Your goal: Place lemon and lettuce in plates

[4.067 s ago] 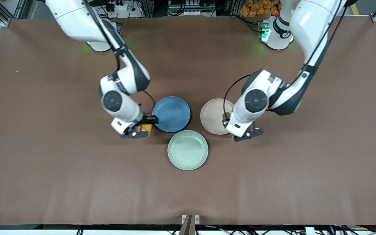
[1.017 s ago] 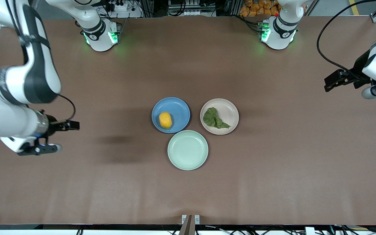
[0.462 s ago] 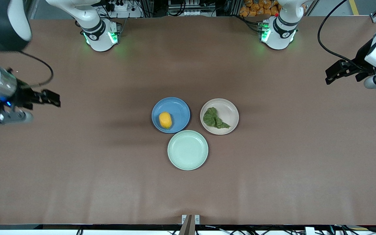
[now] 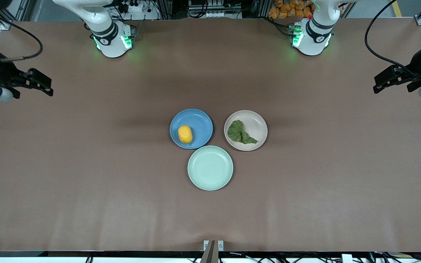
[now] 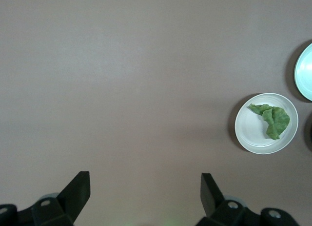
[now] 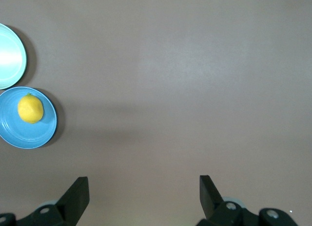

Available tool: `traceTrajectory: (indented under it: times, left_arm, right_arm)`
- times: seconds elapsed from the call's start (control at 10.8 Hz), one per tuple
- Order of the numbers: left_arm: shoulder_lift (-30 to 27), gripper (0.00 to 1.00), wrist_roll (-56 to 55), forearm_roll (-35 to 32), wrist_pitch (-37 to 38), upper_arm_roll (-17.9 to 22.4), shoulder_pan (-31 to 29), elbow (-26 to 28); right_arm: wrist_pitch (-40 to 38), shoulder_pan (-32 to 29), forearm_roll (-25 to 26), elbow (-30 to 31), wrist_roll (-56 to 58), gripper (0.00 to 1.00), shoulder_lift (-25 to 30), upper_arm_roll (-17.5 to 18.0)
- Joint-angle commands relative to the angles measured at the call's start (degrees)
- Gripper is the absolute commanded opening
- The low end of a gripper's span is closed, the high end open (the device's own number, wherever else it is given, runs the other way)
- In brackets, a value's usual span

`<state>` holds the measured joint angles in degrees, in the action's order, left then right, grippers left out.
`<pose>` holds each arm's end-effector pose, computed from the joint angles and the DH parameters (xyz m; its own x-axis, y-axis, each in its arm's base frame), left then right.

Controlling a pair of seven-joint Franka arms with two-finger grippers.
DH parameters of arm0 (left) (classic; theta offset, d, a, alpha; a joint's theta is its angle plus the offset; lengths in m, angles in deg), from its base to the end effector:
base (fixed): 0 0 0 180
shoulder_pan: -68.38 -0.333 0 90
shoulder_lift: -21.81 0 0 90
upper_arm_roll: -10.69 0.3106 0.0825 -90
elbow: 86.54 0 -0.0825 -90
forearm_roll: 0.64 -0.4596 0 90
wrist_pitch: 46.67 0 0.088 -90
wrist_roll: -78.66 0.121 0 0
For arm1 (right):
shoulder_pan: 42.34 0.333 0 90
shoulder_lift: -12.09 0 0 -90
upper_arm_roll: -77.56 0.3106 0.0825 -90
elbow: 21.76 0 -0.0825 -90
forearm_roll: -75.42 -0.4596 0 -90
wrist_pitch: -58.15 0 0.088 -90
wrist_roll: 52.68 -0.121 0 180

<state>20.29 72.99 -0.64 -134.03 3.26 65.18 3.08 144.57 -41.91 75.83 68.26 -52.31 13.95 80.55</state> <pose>0.6156 -0.0465 0.6211 0.9996 0.0252 -0.0127 0.0252 -0.9997 -0.0047 0.6123 0.0362 0.6197 0.9974 0.0655 -0.0305 0.0658 -0.9978 0.0086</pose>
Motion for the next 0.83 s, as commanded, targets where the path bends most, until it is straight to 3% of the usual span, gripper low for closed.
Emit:
traceTrajectory:
  times: [0.0, 0.18, 0.55, 0.74]
  left_arm:
    - [-0.68, 1.0, 1.18, 1.4, 1.23, 1.01, 1.71, -0.15]
    - [-0.68, 1.0, 1.18, 1.4, 1.49, 2.23, 3.2, -0.15]
    - [-0.77, 1.0, 2.06, 1.14, 1.49, 2.24, 3.29, -0.15]
    - [-0.51, 1.0, 2.33, 1.14, 1.49, 2.41, 2.94, -1.81]
  right_arm:
    - [-3.35, -1.48, 0.48, -0.45, 0.51, 1.0, 0.77, -0.69]
    - [-3.54, -0.78, 0.56, -2.9, 1.65, 1.0, -0.63, -3.5]
    - [-6.08, -1.31, 0.04, -3.96, 1.39, 1.0, -1.68, -4.05]
    - [-9.32, -1.39, -0.67, -8.78, 1.3, 1.0, -5.19, -4.04]
